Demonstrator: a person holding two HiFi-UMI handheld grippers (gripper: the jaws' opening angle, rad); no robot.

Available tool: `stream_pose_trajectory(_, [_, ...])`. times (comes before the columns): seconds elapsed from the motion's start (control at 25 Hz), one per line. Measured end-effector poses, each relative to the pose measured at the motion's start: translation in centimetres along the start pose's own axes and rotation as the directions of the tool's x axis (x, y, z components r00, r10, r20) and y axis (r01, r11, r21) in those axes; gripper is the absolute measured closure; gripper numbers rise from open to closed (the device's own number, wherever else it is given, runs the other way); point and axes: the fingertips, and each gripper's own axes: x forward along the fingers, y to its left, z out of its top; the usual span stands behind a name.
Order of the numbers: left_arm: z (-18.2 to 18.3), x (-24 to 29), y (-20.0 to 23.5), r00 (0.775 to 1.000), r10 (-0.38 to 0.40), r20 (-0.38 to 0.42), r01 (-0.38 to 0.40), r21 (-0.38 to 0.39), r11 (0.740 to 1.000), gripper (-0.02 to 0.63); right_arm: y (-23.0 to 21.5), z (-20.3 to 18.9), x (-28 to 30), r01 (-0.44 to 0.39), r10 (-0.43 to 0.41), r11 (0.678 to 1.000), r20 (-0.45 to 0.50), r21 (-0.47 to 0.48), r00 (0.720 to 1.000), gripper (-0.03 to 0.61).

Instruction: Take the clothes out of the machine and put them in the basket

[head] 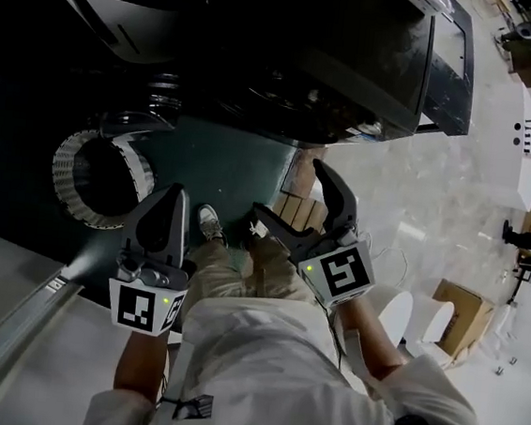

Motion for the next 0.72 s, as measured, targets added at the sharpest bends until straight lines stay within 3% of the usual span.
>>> stream_pose_trajectory(0.2, [-4.5, 3.9, 2.6, 0.999, 0.023, -0.03, -0.024, -0.006, 1.0, 0.601, -2.7, -6.1, 4.9, -0.033, 0.034, 0.999, -0.122, 0.008, 0.992, 0.117])
stream_pose_trajectory(0.4, [-8.7, 6.8, 5.2, 0.999, 0.043, -0.022, -0.043, 0.022, 0.999, 0.601, -5.6, -11.8, 10.3, -0.05, 0.047, 0.999, -0.174, -0.013, 0.984, 0.117])
stream_pose_trajectory(0.52, [-13.8, 8.2, 6.6, 0.999, 0.023, -0.042, -0.02, 0.052, 0.998, 0.601, -7.5, -16.3, 14.2, -0.024, 0.019, 0.999, -0.181, -0.03, 0.983, 0.117])
stream_pose_trajectory(0.72, [-25.1, 11.6, 9.3, 0.996, -0.015, -0.09, 0.022, 0.08, 0.997, 0.601, -9.9, -26.9, 20.9, -0.058, 0.061, 0.998, -0.199, 0.021, 0.978, 0.117])
